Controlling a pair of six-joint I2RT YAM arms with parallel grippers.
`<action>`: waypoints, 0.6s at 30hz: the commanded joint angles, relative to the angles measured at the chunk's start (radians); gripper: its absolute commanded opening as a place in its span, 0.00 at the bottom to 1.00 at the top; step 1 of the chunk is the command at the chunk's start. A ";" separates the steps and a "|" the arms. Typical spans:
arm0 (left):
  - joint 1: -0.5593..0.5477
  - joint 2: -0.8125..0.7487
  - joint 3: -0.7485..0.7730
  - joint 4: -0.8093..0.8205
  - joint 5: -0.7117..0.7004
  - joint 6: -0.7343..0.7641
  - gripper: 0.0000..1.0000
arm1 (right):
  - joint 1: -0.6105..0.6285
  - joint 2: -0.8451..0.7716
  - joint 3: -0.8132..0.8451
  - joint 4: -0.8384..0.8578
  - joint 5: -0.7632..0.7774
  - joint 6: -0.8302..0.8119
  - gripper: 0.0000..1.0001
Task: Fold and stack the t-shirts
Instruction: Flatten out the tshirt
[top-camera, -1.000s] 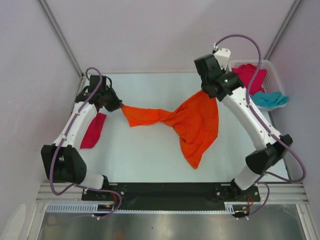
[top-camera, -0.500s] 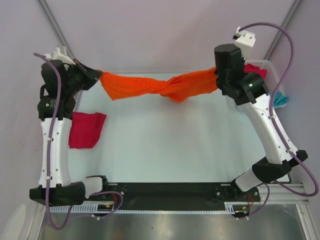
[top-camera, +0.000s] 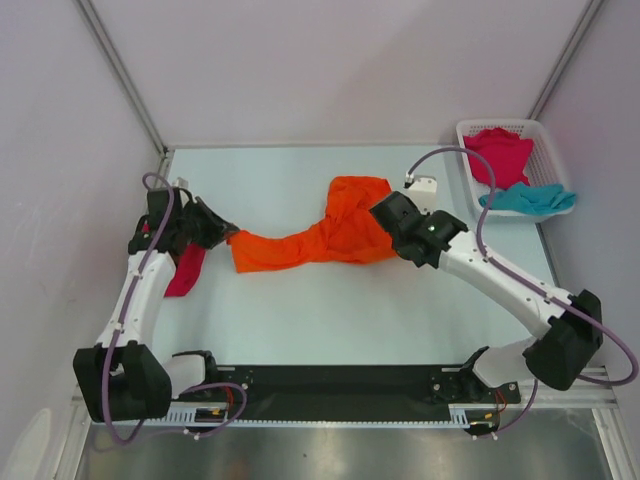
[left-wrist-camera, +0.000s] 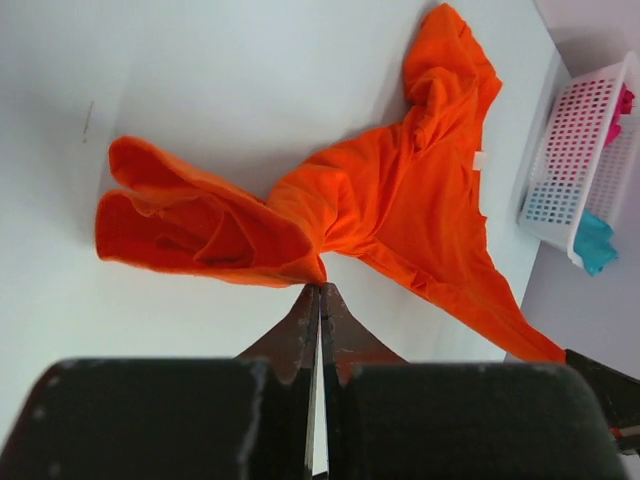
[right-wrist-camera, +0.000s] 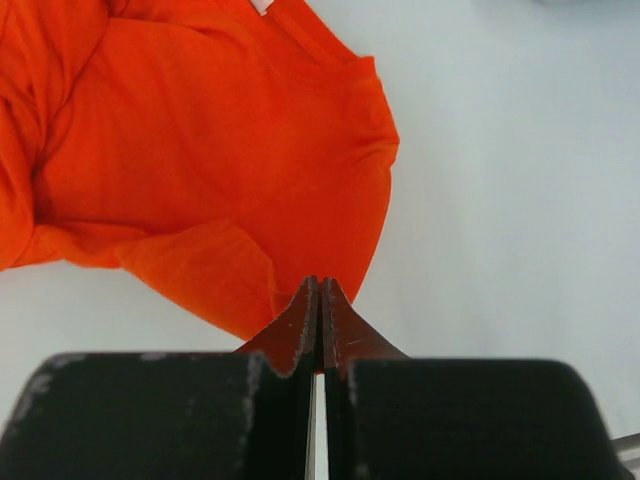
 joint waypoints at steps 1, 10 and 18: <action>0.010 -0.051 -0.053 0.107 0.047 -0.030 0.09 | 0.018 -0.090 -0.037 0.007 -0.010 0.105 0.00; 0.008 -0.052 -0.108 0.107 0.047 0.000 0.80 | 0.035 -0.050 -0.052 -0.027 -0.084 0.131 0.30; 0.010 -0.074 -0.195 0.150 0.082 -0.010 0.84 | 0.081 -0.035 0.027 -0.038 -0.076 0.110 0.47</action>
